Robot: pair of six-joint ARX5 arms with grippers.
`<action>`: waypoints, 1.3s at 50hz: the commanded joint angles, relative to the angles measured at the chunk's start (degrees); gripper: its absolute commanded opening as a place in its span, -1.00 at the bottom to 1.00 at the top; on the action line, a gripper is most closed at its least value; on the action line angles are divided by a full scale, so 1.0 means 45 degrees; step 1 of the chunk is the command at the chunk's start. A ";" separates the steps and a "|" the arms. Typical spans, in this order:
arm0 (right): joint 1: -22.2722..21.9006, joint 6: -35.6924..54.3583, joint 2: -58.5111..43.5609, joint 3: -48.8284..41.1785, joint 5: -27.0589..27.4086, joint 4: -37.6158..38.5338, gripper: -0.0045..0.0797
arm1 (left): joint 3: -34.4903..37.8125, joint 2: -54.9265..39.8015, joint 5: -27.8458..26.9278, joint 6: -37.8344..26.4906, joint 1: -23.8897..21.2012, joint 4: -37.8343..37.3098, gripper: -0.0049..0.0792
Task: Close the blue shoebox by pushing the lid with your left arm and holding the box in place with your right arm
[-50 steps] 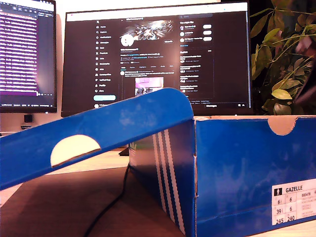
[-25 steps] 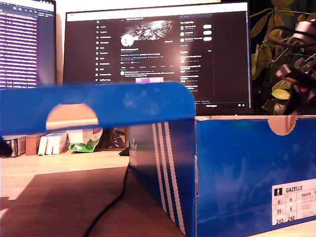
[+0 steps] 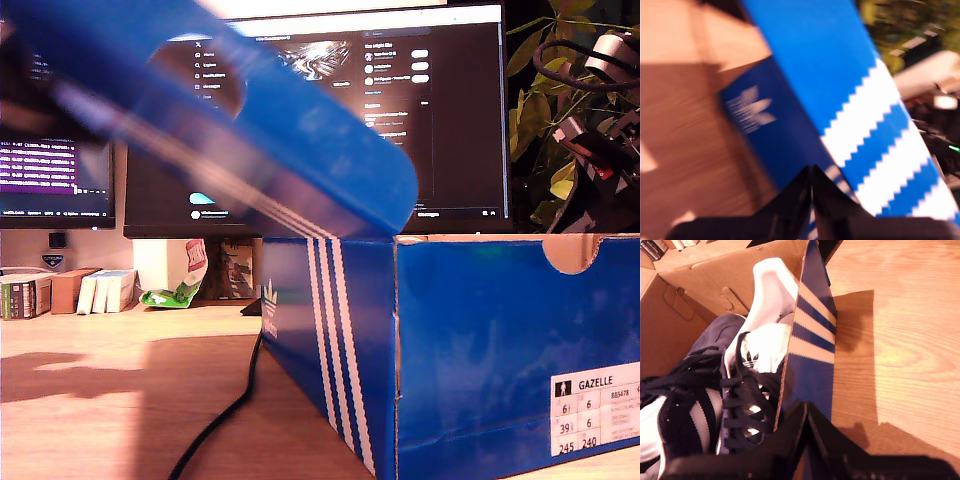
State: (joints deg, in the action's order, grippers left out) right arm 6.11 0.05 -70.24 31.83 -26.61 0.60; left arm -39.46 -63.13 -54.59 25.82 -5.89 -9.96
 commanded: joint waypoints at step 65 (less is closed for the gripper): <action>-0.2210 -0.0005 -0.0019 0.4833 0.0034 -0.1914 -0.92 | -0.0976 -0.1569 0.3988 0.2482 -0.5013 0.6154 -0.93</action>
State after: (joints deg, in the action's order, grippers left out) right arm -4.03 0.05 -70.30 53.15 -26.41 -8.25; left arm -45.60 -65.93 -37.43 37.39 -28.18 19.51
